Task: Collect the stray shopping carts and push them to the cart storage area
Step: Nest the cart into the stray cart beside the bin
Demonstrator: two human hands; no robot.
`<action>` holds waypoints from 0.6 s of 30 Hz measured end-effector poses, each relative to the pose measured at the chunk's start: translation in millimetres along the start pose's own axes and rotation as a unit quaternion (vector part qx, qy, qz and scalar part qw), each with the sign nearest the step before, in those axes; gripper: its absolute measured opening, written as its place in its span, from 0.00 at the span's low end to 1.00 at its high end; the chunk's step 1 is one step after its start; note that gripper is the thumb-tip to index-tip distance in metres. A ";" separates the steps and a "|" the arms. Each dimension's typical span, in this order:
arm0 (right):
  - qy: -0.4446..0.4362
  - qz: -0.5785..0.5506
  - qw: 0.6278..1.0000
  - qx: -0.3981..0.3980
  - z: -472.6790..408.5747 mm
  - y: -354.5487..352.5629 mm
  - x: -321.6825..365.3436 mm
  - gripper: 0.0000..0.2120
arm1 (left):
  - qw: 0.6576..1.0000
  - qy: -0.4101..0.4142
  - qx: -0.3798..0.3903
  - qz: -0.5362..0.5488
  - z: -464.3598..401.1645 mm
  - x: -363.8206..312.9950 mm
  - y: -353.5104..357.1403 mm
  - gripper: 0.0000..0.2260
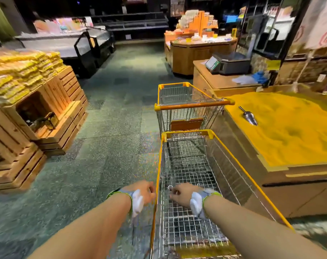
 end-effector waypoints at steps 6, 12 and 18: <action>0.101 -0.205 0.972 -0.060 -55.6 -6.9 53.0 0.09 | 0.999 0.020 -0.029 0.030 -1.7 97.4 -46.1 0.07; 0.173 -0.152 0.971 -0.066 -64.2 12.6 88.2 0.13 | 0.998 0.032 -0.037 0.043 -15.9 139.2 -88.2 0.06; 0.208 -0.142 0.965 -0.069 -97.2 15.9 92.7 0.22 | 0.997 0.059 -0.046 0.030 -61.3 147.2 -119.2 0.06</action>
Point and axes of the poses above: each hand's wrist, its own z-axis away from the middle knuckle, its own y-axis out of the palm, x = y × z, the point moved 7 cm from there along -z, towards the middle knuckle, and after that the axes turned 12 degrees about y, right-handed, at the moved point
